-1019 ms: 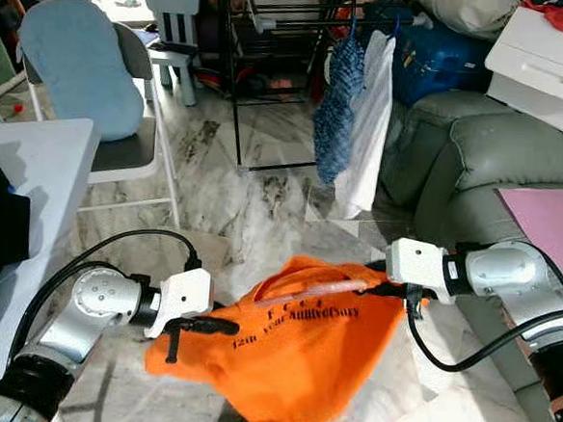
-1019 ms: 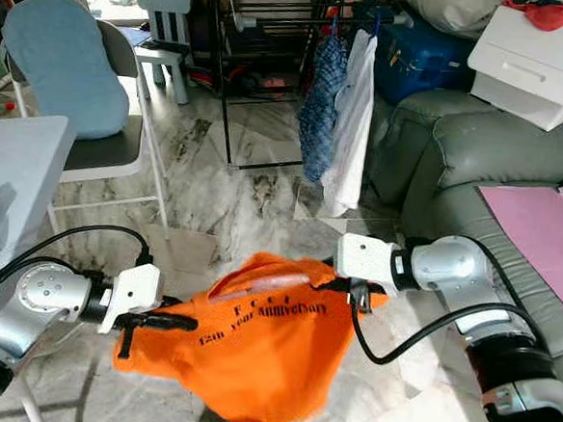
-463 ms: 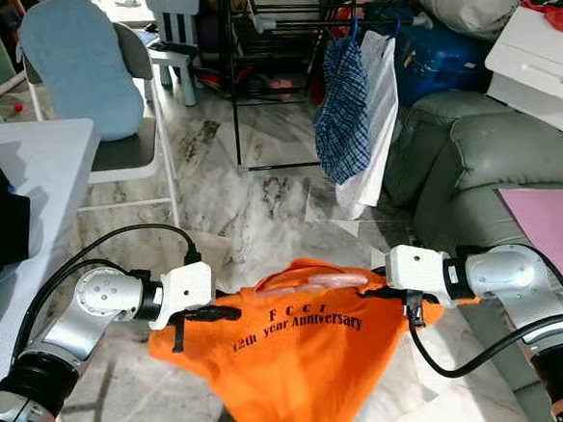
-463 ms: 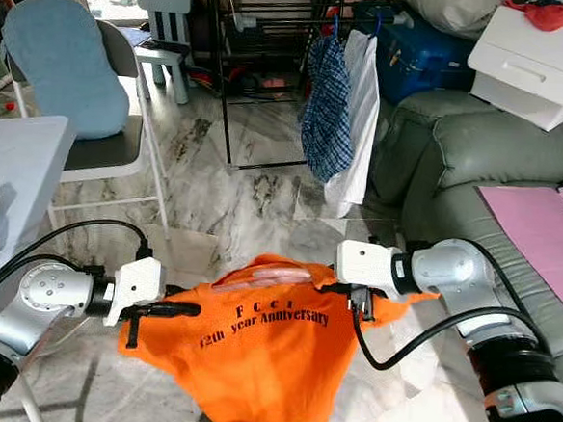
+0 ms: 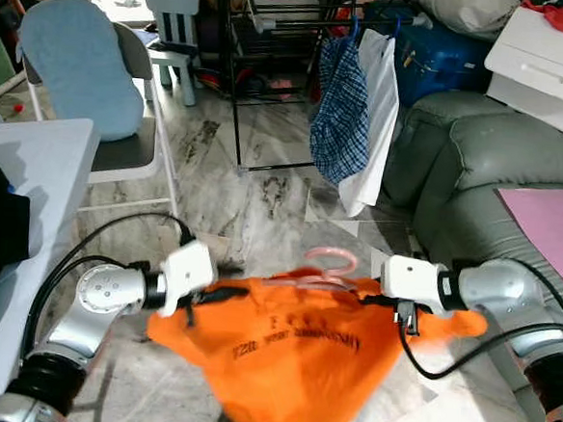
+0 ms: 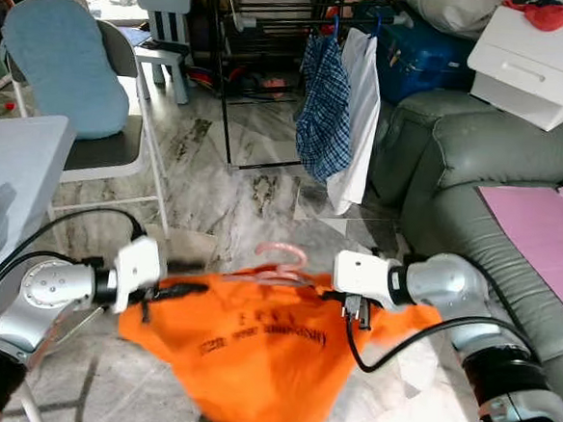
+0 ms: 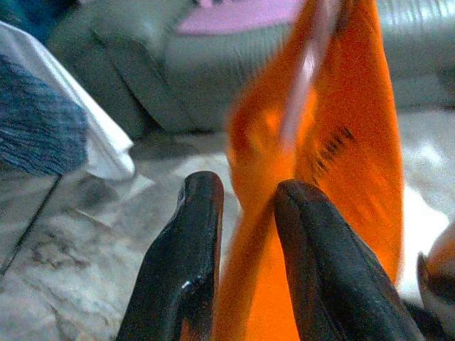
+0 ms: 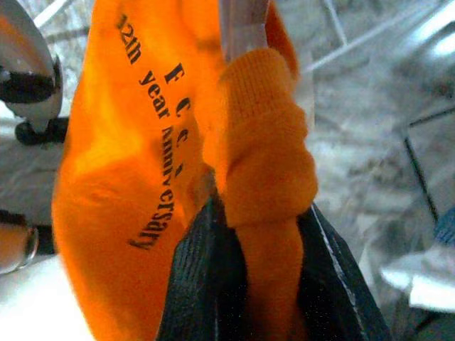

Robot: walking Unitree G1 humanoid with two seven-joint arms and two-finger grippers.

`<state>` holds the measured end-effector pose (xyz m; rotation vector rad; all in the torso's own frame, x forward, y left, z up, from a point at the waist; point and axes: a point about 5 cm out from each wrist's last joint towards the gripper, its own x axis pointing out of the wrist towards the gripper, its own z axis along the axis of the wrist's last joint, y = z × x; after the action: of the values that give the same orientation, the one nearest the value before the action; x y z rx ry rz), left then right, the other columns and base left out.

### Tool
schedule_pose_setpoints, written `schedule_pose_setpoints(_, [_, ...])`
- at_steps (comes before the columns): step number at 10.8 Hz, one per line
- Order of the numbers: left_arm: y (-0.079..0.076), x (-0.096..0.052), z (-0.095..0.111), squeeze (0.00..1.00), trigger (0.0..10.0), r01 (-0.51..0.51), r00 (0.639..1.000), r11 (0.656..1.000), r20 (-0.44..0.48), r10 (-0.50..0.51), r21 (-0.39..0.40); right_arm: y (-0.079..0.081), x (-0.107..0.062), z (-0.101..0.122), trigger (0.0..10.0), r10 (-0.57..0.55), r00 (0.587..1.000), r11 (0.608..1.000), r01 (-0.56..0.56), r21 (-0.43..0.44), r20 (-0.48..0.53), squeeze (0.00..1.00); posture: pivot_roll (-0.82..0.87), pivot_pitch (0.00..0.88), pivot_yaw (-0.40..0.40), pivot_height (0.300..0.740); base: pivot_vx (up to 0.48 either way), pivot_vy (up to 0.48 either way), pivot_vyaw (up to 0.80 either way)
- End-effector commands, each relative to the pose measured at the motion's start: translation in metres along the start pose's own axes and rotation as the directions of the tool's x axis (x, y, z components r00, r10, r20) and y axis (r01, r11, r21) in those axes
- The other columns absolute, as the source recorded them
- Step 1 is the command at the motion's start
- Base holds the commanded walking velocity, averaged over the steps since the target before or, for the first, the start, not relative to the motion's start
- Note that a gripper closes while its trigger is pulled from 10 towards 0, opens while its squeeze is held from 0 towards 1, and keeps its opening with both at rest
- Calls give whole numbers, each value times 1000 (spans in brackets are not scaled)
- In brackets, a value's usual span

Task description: Hang hanger

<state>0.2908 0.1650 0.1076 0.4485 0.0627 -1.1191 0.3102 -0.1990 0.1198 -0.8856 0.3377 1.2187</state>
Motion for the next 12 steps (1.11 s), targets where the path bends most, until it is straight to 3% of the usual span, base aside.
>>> schedule_pose_setpoints(1, [1,-7,-1,1000,10000,-42,999,999,6,42,-13,-7,-2,2,0,-48,999,999,48,13,-6,0,-124,32,-11,740,0,0,0])
schedule_pose_setpoints(2, [-1,-10,-3,1000,10000,-55,998,998,6,55,-22,-9,-1,-1,0,-71,997,997,72,26,-27,0,-123,32,-9,740,0,0,0])
schedule_pose_setpoints(3, [-1,-17,-9,1000,10000,-171,985,982,-3,172,-85,-9,6,-8,0,-141,987,988,145,48,-80,0,-117,37,6,740,0,0,0])
schedule_pose_setpoints(4, [3,-21,-13,1000,10000,-289,957,943,-12,291,-166,-7,11,-12,0,-175,979,981,182,64,-103,0,-110,40,13,740,0,0,0])
schedule_pose_setpoints(5, [6,-24,-15,1000,10000,-371,927,908,-22,374,-194,-8,15,-14,0,-222,969,966,234,111,-111,0,-104,43,20,740,0,0,0])
schedule_pose_setpoints(6, [10,-29,-19,1000,10000,-513,853,822,-42,520,-248,-10,20,-18,0,-330,936,903,352,246,-124,0,-99,44,28,740,0,0,0])
schedule_pose_setpoints(7, [9,-33,-30,1000,10000,-666,735,683,-110,669,-299,-14,27,-21,0,-492,855,746,511,426,-165,0,-101,18,35,740,0,0,0])
schedule_pose_setpoints(8, [5,-32,-36,1000,10000,-727,673,614,-144,725,-306,-14,28,-23,0,-572,795,599,574,558,-203,0,-104,0,36,740,0,0,0])
schedule_pose_setpoints(9, [2,-30,-42,1000,10000,-764,626,553,-174,760,-334,-8,27,-28,0,-624,739,481,619,621,-254,0,-107,0,32,740,0,0,0])
schedule_pose_setpoints(10, [-3,-29,-49,1000,10000,-799,567,465,-219,794,-381,3,29,-34,0,-645,688,347,651,675,-332,0,-112,0,33,740,0,0,0])
schedule_pose_setpoints(11, [-9,-29,-54,1000,10000,-817,532,412,-252,808,-404,15,32,-38,0,-643,661,258,662,703,-387,0,-119,0,38,740,0,0,0])
schedule_pose_setpoints(12, [-19,-29,-60,1000,10000,-831,510,383,-276,815,-404,30,36,-41,0,-630,633,158,671,724,-449,0,-126,0,43,740,0,0,0])
